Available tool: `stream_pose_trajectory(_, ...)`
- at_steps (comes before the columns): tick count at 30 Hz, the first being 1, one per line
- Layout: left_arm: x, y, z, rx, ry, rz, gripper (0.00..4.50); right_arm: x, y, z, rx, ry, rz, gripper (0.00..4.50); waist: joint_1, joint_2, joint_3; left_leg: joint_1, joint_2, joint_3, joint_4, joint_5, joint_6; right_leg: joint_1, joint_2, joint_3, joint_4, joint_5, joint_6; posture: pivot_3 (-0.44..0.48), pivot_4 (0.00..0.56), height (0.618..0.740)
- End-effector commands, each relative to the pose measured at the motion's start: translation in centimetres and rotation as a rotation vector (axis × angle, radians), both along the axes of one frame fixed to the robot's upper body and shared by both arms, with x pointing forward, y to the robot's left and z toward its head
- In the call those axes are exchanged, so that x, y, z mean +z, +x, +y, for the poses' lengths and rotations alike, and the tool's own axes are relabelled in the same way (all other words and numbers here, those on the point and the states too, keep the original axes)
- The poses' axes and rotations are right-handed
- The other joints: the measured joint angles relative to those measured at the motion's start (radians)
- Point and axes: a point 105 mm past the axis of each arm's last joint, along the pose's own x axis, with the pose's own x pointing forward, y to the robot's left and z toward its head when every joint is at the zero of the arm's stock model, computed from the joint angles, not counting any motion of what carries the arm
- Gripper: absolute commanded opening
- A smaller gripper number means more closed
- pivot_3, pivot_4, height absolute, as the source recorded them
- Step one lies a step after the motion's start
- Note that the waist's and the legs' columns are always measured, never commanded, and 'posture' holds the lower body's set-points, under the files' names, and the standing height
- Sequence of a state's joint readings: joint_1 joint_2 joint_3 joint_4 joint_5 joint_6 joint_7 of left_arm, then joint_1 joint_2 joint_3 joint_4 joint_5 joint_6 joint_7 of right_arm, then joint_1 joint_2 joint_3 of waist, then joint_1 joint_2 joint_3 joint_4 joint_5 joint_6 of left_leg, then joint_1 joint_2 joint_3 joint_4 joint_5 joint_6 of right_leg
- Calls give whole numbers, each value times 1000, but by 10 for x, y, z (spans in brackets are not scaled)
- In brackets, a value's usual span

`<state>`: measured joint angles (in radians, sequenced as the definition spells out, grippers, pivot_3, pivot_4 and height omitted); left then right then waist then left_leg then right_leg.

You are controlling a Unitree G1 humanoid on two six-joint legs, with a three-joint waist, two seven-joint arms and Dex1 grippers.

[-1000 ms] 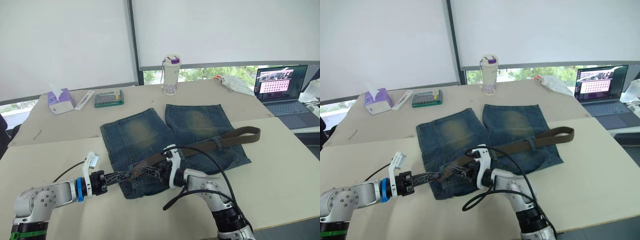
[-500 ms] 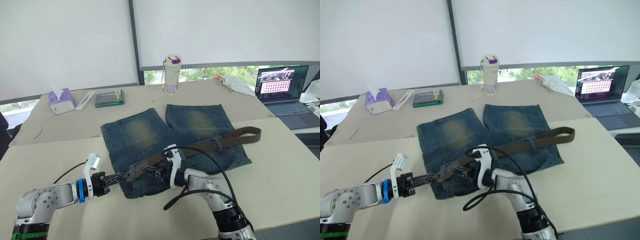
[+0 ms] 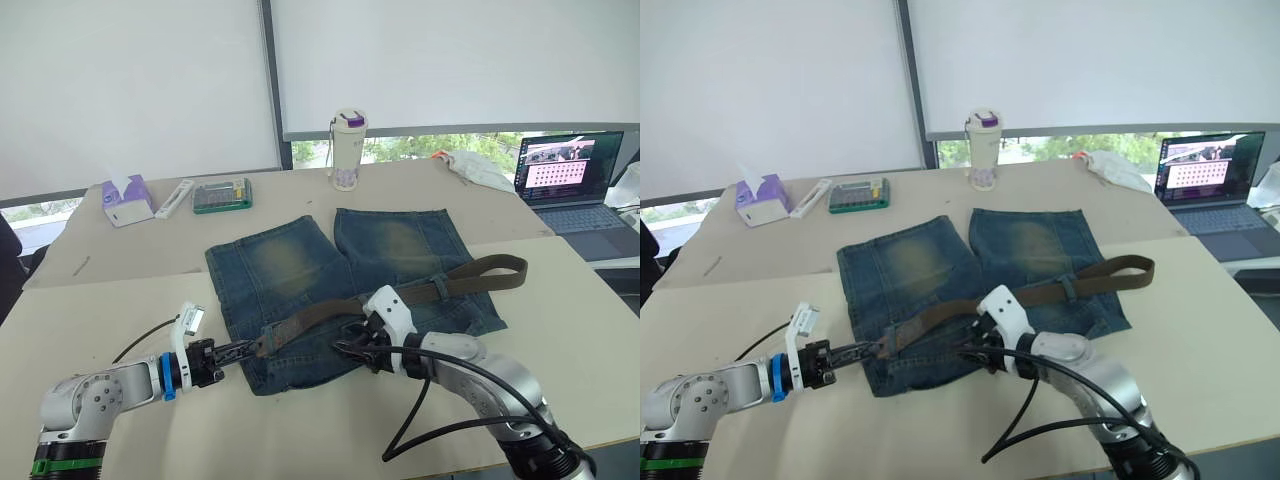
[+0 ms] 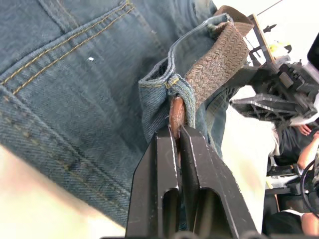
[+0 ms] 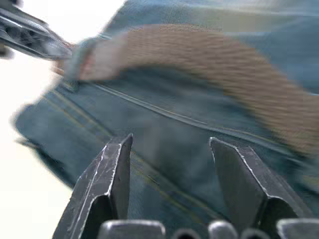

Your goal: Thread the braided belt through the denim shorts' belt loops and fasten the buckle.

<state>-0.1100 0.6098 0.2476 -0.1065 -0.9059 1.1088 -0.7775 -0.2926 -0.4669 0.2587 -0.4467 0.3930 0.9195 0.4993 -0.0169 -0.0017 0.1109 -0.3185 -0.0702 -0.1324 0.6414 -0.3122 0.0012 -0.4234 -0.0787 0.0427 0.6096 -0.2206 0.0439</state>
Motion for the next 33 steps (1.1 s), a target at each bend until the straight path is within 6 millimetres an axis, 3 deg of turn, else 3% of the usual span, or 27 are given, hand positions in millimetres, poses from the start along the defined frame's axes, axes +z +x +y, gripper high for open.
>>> stream_pose_trajectory(1, 8, 4, -1, -23, -2, -39, 0, -12, 13, -3, -78, -78, 1, 2761, 2, -1, 0, 0, 0, 0, 0, 0, 0, 0, 0, 0, 0, 0, 0, 0, 150, 740)
stream_pose_trajectory(4, 8, 5, 4, -35, 17, -33, 0, -34, 22, -5, -122, -151, 52, 1991, 2, -3, -1, 0, 0, 0, 0, 1, -1, 0, 0, 0, 0, 0, 0, 0, 150, 740)
stream_pose_trajectory(6, 5, 3, 10, -34, 43, -17, 0, -42, 22, -4, -114, -177, 65, 1243, 2, -4, -2, 1, 0, 0, 0, 1, -1, 1, 0, 0, 0, 0, -1, 0, 150, 740)
stream_pose_trajectory(10, -11, -3, 50, 38, 154, 27, 0, -57, 17, -7, -104, -218, 95, 17, 1, -7, -5, 3, 0, 0, 0, 1, -1, 2, 1, 0, 1, 0, -2, 0, 150, 740)
stream_pose_trajectory(13, -21, -3, 83, 126, 240, 40, 0, -64, 15, -10, -111, -236, 101, 17, 2, -7, -5, 4, 1, 0, 0, 0, -1, 2, 1, -1, 0, 0, -2, 0, 150, 740)
stream_pose_trajectory(16, -36, 12, 156, 434, 459, 10, 0, -64, 13, -9, -116, -212, 108, 17, 10, -6, -9, 7, 1, 0, 0, 0, 0, 2, 1, -2, 0, -1, -2, 0, 150, 740)
stream_pose_trajectory(17, -38, 14, 170, 488, 504, -1, 0, -64, 13, -8, -116, -207, 107, 17, 11, -7, -11, 8, 1, -1, -1, -1, 0, 3, 1, -2, -1, -1, -3, 0, 150, 740)
stream_pose_trajectory(22, -33, 16, 237, 798, 602, -18, 0, -59, 14, -9, -114, -195, 97, 17, 6, -6, -17, 11, 1, 0, -2, -3, -1, 4, 1, -2, 1, -2, -4, 0, 150, 740)
stream_pose_trajectory(24, -28, 18, 244, 846, 583, -41, 0, -57, 12, -9, -99, -190, 96, 17, 4, -6, -17, 12, 1, 0, -2, -3, -1, 4, 1, -2, 1, -2, -3, 0, 150, 740)
stream_pose_trajectory(29, -32, 20, 230, 749, 524, -52, 0, -45, 15, -7, -111, -132, 74, 17, 4, -6, -17, 11, 1, 1, -2, -4, 0, 3, 0, -2, 1, -2, -3, 0, 150, 740)
stream_pose_trajectory(33, -29, 10, 266, 962, 610, -46, 0, -40, 21, -16, -164, -138, 47, 17, 4, -6, -18, 11, 0, 1, -2, -4, 1, 3, -1, -2, 1, -2, -3, 0, 150, 740)
